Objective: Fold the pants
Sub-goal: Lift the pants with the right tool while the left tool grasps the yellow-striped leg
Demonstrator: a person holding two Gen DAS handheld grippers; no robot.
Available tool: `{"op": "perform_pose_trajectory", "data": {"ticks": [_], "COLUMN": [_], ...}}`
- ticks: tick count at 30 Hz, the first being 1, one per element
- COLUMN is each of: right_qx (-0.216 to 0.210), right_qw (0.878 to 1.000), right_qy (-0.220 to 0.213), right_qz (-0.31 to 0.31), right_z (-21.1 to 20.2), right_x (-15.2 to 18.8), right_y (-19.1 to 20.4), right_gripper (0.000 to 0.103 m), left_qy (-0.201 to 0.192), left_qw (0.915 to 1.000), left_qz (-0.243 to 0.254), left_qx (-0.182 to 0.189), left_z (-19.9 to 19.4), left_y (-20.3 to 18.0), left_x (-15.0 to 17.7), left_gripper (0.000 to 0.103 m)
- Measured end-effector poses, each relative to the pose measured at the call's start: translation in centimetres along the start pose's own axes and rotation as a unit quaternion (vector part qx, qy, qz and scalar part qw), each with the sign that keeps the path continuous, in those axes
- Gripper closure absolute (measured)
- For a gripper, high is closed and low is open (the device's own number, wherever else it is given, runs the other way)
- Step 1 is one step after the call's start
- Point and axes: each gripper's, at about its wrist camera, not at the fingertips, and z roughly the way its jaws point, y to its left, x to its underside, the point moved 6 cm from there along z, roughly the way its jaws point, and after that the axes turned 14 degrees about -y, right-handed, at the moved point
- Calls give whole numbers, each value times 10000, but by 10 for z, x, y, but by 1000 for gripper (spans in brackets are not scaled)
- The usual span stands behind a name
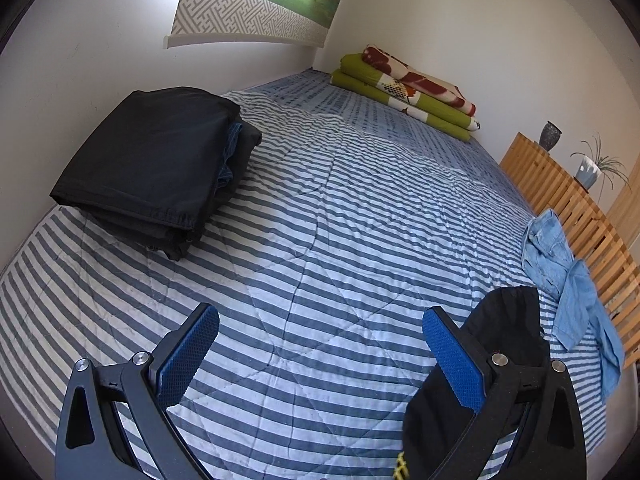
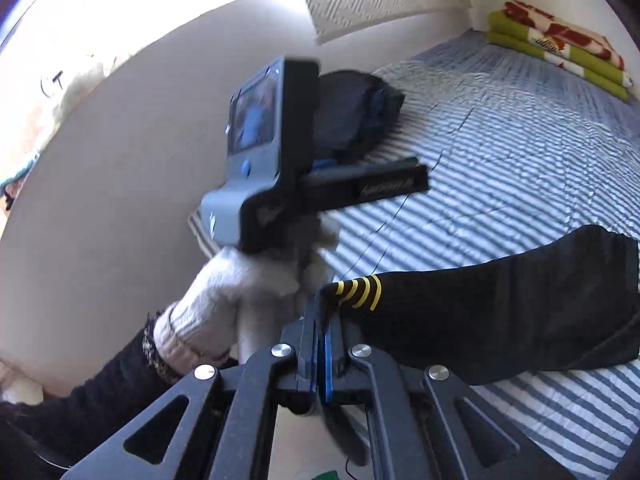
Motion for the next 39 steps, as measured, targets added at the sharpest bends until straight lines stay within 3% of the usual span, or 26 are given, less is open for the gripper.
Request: {"op": "perform_pose_trajectory", "data": {"ticks": [4,9,10,12,16,20,24,26,29,30,31,32,33,35,39], "right_qx": [343,1150,1423,2152,2744,2879,2483,2480,2467,2378,2360,2432,2543,2543,2455], "right_qw": [9969,9857,9820,9672,9419,9292,9247,9260,9312,9349,9382,9407,9428,9498,9545], "right_qy": [509,24,-118,-333,-446,-397,-413,-286,-164,-144,-70,-19,-10,-53,-198], "right_qz": [491,1231,1233,1311,1884,2283,2855,2833,2676,2630,2529,2364,2154,1822,1679], "right_z": [4,-49,-60,-75,-82,-66,-37,-21,-6,-3,-1,-1,-4,-13,-52], "right_x": [37,43,42,36,26,22,19,19,20,21,22,23,23,23,39], "right_y": [-46,-147,-168,-217,-301,-355,-386,-391,-391,-388,-384,-380,-373,-359,-330], "right_gripper": [92,77,70,69,69,69,67,67,71,80,101,102,102,102,102], "left_qy": [251,641,732,943,1160,1402,1578,1606,1663,1692,1732,1794,1835,1757,1697], "left_qw": [9994,9968,9959,9928,9867,9817,9777,9758,9717,9704,9693,9678,9668,9686,9689], "left_qz": [110,257,284,393,843,978,1060,1149,1284,1306,1313,1319,1337,1352,1373], "left_qx": [223,403,458,622,761,843,891,944,1076,1124,1154,1173,1176,1125,1164], "left_z": [6,20,24,32,44,60,74,77,78,78,77,78,79,76,66], "left_y": [-12,-31,-38,-54,-86,-107,-122,-131,-143,-146,-148,-149,-150,-149,-146], "left_x": [16,43,49,62,85,105,115,119,124,126,130,133,136,138,137], "left_gripper": [0,0,0,0,0,0,5,13,34,50,69,76,82,82,90]}}
